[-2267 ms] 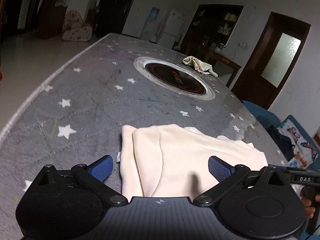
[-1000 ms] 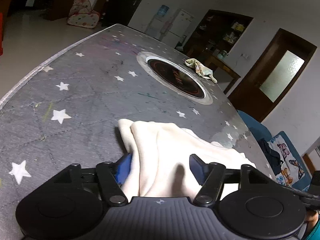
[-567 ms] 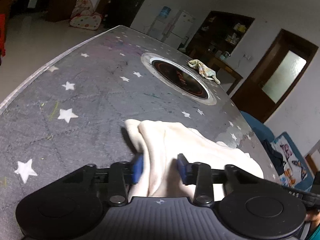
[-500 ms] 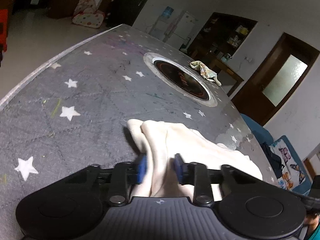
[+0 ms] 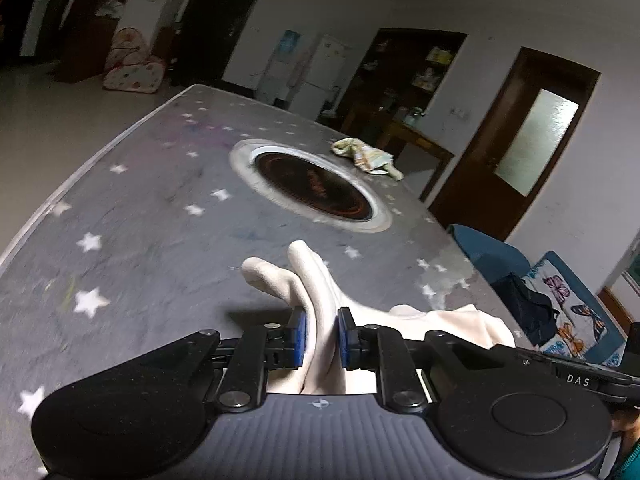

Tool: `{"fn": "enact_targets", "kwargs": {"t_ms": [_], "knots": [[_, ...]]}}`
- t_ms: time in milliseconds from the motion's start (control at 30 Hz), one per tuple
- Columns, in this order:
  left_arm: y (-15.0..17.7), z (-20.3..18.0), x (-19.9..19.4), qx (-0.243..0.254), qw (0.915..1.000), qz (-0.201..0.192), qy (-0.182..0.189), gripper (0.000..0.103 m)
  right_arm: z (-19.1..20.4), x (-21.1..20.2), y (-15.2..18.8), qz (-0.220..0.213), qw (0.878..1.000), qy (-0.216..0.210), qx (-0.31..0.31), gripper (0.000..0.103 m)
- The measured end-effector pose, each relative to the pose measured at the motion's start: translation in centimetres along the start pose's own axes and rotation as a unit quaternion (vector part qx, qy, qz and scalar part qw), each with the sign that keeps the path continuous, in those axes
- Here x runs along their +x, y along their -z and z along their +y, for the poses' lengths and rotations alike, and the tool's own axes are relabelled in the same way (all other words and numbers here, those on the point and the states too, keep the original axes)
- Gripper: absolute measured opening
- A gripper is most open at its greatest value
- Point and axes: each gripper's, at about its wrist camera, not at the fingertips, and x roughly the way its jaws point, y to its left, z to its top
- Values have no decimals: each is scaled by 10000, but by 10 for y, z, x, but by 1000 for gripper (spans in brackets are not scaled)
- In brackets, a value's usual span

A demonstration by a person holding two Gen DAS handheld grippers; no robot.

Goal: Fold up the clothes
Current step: 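Grasp the folded edge with the left gripper and lift it, then fold the lifted edge over the shirt with the left gripper and release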

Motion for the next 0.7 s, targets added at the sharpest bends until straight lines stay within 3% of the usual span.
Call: {"fn": "enact_targets", "kwargs": {"t_ms": [267, 700], "knots": [[-25, -37, 29, 340, 9992, 24, 228, 16, -7, -18, -30, -367, 9986, 294, -258, 11], [-60, -98, 100, 699, 9966, 88, 423, 16, -55, -29, -82, -658, 9888, 1213, -569, 11]]}}
